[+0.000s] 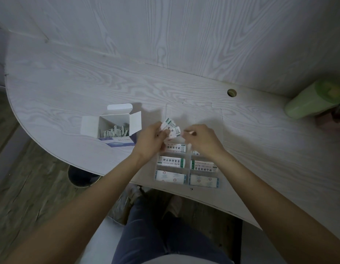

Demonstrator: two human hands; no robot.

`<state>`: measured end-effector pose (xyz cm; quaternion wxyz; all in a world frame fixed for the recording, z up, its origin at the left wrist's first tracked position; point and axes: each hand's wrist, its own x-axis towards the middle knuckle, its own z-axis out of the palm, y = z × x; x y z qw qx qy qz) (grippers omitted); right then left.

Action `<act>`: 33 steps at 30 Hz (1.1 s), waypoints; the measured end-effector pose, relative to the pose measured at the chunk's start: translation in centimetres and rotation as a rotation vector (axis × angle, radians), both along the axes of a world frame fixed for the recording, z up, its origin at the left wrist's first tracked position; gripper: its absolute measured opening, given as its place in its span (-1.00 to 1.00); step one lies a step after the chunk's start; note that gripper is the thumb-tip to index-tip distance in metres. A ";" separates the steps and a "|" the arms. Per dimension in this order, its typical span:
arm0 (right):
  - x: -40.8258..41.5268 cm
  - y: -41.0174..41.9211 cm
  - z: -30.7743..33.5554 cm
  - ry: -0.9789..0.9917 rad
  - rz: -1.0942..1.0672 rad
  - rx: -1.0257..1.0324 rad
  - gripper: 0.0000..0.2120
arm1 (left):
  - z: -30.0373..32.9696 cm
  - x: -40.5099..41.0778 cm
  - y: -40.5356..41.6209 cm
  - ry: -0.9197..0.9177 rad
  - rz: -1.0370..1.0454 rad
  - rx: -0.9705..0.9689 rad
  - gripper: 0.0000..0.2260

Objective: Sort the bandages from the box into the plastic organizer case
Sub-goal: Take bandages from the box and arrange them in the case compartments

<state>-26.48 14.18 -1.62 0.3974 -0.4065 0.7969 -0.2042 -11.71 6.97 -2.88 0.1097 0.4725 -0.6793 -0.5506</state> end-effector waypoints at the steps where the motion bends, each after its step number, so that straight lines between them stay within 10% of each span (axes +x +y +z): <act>1: -0.1 -0.1 0.2 -0.035 -0.014 -0.080 -0.75 | 0.5 0.0 0.1 0.075 0.043 0.097 -0.86; 9: -0.1 -0.1 0.3 -0.247 -0.149 -0.305 -0.90 | 2.5 0.0 0.6 0.231 0.128 0.403 -0.76; 23: 0.2 0.5 -0.1 -0.316 -0.224 -0.307 -0.88 | 2.1 0.3 0.3 0.118 0.162 0.259 -0.85; 33: 0.2 1.0 -3.0 -0.303 -0.257 -0.199 -0.90 | 0.9 1.4 0.3 -0.161 0.005 -0.292 -0.82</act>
